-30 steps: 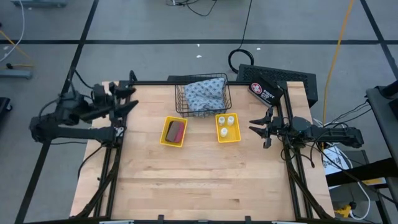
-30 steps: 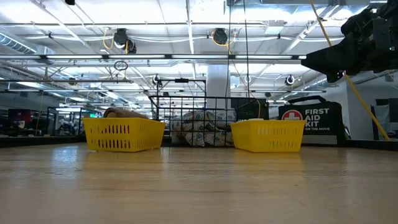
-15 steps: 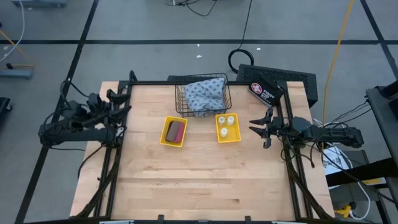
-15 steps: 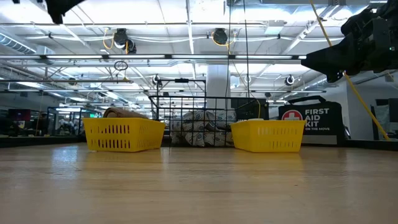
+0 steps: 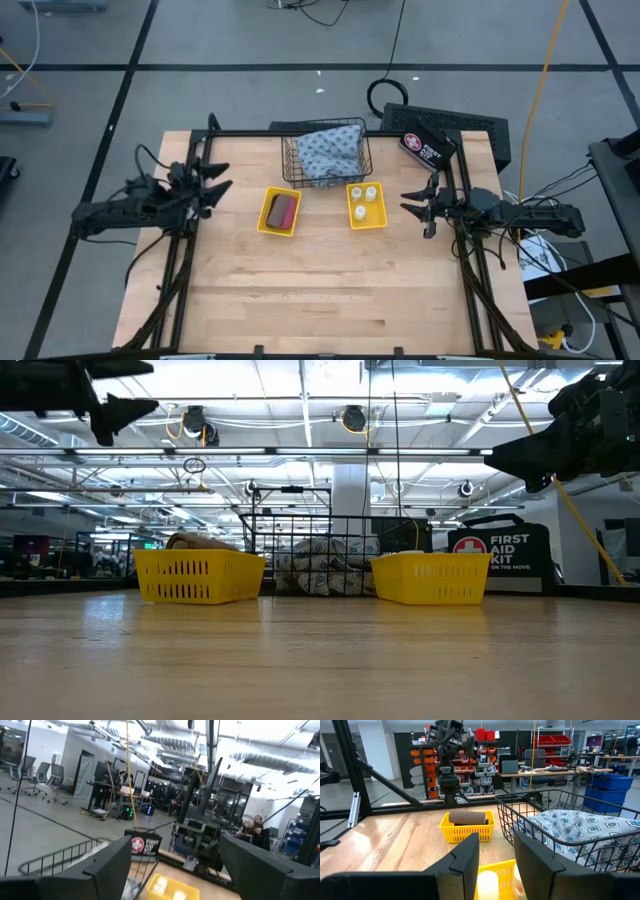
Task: Pick & Place Medicine items
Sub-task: Return to Home Position
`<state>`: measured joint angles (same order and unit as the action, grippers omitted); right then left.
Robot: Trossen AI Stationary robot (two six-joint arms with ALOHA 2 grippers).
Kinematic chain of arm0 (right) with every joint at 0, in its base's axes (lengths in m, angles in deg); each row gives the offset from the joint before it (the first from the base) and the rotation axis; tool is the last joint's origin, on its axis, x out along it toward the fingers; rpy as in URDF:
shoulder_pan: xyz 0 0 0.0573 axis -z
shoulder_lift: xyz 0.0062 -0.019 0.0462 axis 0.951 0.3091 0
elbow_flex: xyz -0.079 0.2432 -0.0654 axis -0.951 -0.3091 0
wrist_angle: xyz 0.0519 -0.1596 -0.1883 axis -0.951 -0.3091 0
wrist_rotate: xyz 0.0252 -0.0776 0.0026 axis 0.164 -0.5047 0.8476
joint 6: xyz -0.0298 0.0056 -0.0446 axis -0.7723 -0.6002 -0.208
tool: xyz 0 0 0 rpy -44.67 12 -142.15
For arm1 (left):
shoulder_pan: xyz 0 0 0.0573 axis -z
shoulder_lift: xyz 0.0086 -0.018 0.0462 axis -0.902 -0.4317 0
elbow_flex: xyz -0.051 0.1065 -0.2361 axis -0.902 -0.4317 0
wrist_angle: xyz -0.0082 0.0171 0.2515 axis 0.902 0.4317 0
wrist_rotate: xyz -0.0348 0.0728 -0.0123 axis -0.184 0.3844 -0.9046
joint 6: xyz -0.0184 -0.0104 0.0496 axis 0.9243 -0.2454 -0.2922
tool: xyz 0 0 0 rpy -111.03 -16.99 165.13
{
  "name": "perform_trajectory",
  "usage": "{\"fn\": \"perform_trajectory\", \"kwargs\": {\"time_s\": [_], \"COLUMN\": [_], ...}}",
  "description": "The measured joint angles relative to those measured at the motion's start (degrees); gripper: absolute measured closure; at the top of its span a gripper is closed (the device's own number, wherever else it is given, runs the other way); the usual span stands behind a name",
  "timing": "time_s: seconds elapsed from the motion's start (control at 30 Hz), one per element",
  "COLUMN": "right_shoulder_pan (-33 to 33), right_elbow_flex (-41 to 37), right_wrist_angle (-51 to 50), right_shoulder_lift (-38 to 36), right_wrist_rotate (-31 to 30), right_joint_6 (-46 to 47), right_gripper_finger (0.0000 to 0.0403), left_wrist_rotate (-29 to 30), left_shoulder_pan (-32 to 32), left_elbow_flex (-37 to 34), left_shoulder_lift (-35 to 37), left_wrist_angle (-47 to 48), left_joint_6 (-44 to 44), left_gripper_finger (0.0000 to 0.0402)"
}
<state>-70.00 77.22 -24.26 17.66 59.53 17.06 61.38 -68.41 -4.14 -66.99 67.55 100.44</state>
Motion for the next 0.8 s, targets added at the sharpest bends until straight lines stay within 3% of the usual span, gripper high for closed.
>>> {"fn": "perform_trajectory", "kwargs": {"time_s": [0.33, 0.8], "right_shoulder_pan": [0.0, 0.0], "right_elbow_flex": [0.0, 0.0], "right_wrist_angle": [0.0, 0.0], "right_shoulder_lift": [0.0, 0.0], "right_wrist_rotate": [0.0, 0.0], "right_joint_6": [0.0, 0.0], "right_gripper_finger": [0.0289, 0.0289], "left_wrist_rotate": [0.4, 0.3], "left_shoulder_pan": [0.0, 0.0], "left_elbow_flex": [-7.0, -12.2], "left_shoulder_lift": [0.0, -0.1], "left_wrist_angle": [-6.0, -6.8], "left_joint_6": [0.0, 3.6], "left_gripper_finger": [0.0094, 0.0094]}}
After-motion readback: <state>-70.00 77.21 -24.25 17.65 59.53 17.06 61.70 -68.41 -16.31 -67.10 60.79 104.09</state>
